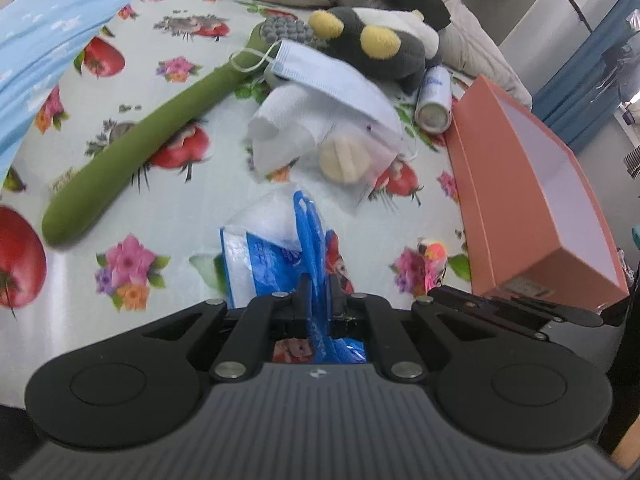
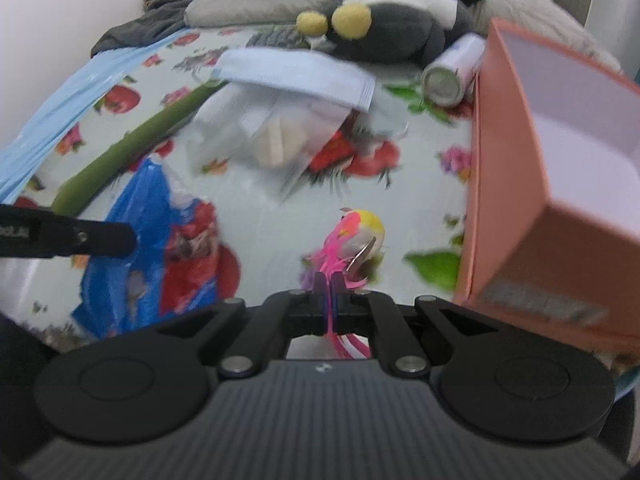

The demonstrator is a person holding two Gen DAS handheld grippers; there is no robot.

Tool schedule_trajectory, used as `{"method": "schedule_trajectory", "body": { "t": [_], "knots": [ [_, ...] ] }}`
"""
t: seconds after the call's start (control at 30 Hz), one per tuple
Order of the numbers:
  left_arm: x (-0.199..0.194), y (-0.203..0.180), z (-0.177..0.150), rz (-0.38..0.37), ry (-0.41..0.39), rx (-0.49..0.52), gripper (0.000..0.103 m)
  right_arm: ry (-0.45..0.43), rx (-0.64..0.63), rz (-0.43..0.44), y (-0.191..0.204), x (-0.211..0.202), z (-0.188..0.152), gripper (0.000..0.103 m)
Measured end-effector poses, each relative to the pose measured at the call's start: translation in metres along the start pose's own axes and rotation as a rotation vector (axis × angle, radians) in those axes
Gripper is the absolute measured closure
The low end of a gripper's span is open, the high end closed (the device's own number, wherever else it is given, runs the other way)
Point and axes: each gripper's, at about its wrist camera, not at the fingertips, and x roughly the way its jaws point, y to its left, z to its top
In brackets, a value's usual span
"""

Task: Organize soft objects
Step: 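Carry the wipes packet and pink toy with both tools over the orange box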

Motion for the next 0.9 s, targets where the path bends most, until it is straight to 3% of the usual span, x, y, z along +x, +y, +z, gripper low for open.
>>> {"method": "schedule_trajectory", "body": {
  "t": [0.1, 0.13, 0.2, 0.23, 0.27, 0.4, 0.6, 0.8, 0.9],
  "knots": [
    [-0.003, 0.005, -0.009, 0.001, -0.019, -0.03, 0.093, 0.027, 0.026, 0.038, -0.001, -0.001, -0.006, 0.095],
    [-0.004, 0.006, -0.01, -0.009, -0.02, -0.044, 0.084, 0.026, 0.035, 0.049, -0.001, -0.002, -0.008, 0.092],
    [-0.004, 0.007, -0.014, -0.008, -0.027, -0.067, 0.066, 0.029, 0.044, 0.048, -0.002, -0.005, -0.007, 0.075],
    [-0.005, 0.006, -0.017, 0.0, -0.039, -0.068, 0.061, 0.027, 0.043, 0.038, -0.002, -0.006, -0.007, 0.058],
    [-0.007, 0.006, -0.018, 0.004, -0.052, -0.068, 0.061, 0.023, 0.043, 0.034, -0.003, -0.007, -0.007, 0.051],
    [-0.008, 0.005, -0.022, -0.005, -0.081, -0.088, 0.061, -0.008, 0.057, 0.019, -0.006, -0.012, -0.006, 0.053],
    [-0.005, -0.001, -0.026, 0.045, -0.108, -0.081, 0.061, -0.013, 0.059, -0.009, -0.008, 0.0, -0.002, 0.053],
    [0.005, -0.004, -0.029, 0.07, -0.086, -0.037, 0.061, -0.027, 0.069, -0.02, -0.011, 0.015, 0.002, 0.054],
    [0.012, -0.005, -0.031, 0.078, -0.074, -0.02, 0.062, -0.016, 0.072, -0.024, -0.011, 0.022, 0.002, 0.062]
  ]
}}
